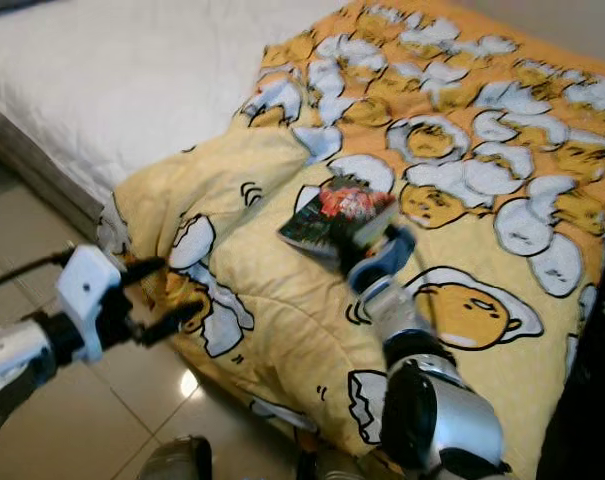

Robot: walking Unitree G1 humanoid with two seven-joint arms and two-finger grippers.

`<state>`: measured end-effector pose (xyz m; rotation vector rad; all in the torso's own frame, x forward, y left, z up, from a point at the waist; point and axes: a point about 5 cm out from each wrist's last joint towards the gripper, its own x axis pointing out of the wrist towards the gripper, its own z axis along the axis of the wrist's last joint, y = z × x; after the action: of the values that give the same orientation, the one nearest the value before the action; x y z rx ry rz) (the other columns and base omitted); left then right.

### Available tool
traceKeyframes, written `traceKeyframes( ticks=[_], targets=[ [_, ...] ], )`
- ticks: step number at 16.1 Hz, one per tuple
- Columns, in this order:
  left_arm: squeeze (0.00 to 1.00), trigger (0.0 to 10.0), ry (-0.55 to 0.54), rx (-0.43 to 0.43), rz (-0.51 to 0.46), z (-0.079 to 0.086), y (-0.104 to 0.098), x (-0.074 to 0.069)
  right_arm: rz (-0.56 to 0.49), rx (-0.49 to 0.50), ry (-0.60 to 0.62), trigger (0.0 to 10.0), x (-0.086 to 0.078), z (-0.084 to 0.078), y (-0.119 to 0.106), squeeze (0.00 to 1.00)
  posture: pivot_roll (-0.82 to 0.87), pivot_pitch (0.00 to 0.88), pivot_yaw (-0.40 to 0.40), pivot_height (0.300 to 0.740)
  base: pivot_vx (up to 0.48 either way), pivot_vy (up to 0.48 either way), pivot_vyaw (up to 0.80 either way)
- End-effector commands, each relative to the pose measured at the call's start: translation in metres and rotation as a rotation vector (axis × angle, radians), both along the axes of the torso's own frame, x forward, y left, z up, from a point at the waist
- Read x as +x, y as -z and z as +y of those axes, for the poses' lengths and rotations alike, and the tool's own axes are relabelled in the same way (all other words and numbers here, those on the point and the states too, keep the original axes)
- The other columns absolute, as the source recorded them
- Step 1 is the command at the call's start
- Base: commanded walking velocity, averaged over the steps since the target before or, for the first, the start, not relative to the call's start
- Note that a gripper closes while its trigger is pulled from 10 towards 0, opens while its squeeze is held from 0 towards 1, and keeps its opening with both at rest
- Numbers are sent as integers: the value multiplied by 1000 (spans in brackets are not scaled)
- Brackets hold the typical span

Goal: Clean up the room

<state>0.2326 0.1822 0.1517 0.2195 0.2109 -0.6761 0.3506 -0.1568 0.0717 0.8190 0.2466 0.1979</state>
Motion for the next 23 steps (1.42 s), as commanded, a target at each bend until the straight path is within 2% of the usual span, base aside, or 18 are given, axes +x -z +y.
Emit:
traceKeyframes(
  ticks=[1, 2, 3, 5, 8, 9, 11, 12, 14, 15, 16, 19, 23],
  targets=[
    [1000, 10000, -8, 14, -1, -1, 6, 3, -36, -59, -38, 10000, -5, -7, -1, 0, 100, 0, -56, 740, 0, 0, 0],
    [1000, 10000, -22, 20, -15, -4, 10, 9, -49, -139, -46, 10000, -13, -14, 1, 0, 74, 0, -39, 740, 0, 0, 0],
    [1000, 10000, -38, 14, -20, -6, 12, 13, -60, -180, -48, 10000, -17, -17, 1, 0, 65, 0, -33, 740, 0, 0, 0],
    [1000, 10000, -117, 4, -50, -16, 20, 29, -48, -365, -49, 10000, -36, -24, 5, 0, 0, 0, 7, 740, 0, 0, 0],
    [1000, 10000, -171, 4, -55, -19, 31, 32, -7, -535, -31, 10000, -61, -28, 7, 0, -25, 0, 21, 740, 0, 0, 0],
    [1000, 10000, -257, -22, -49, -17, 38, 31, -18, -602, 26, 10000, -70, -33, 4, 0, -29, 0, 22, 740, 0, 0, 0],
    [957, 10000, -304, -27, -47, -15, 45, 30, -38, -648, 61, 10000, -75, -35, 2, 0, -42, 0, 28, 740, 0, 0, 0],
    [957, 10000, -343, -35, -31, -13, 53, 27, -49, -656, 111, 10000, -80, -36, -1, 1000, -48, 0, 32, 740, 0, 0, 0],
    [953, 10000, -378, -55, -9, -12, 62, 24, -47, -692, 158, 10000, -85, -37, -6, 1000, -50, 0, 32, 740, 0, 0, 0],
    [859, 10000, -401, -71, -8, -12, 63, 24, -69, -784, 143, 10000, -85, -35, -9, 1000, -48, 0, 25, 740, 0, 0, 0],
    [0, 10000, -409, -70, -4, -13, 65, 25, -83, -804, 114, 10000, -85, -30, -11, 1000, -51, 0, 26, 740, 0, 0, 0],
    [0, 10000, -385, -11, -42, -14, 64, 33, -58, -827, 139, 10000, -85, -26, -10, 1000, -60, 0, 43, 740, 0, 0, 0],
    [0, 10000, -361, -18, -63, -20, 63, 39, -82, -782, 116, 10000, -88, -18, -12, 1000, -73, 0, 62, 740, 0, 0, 0]
  ],
)
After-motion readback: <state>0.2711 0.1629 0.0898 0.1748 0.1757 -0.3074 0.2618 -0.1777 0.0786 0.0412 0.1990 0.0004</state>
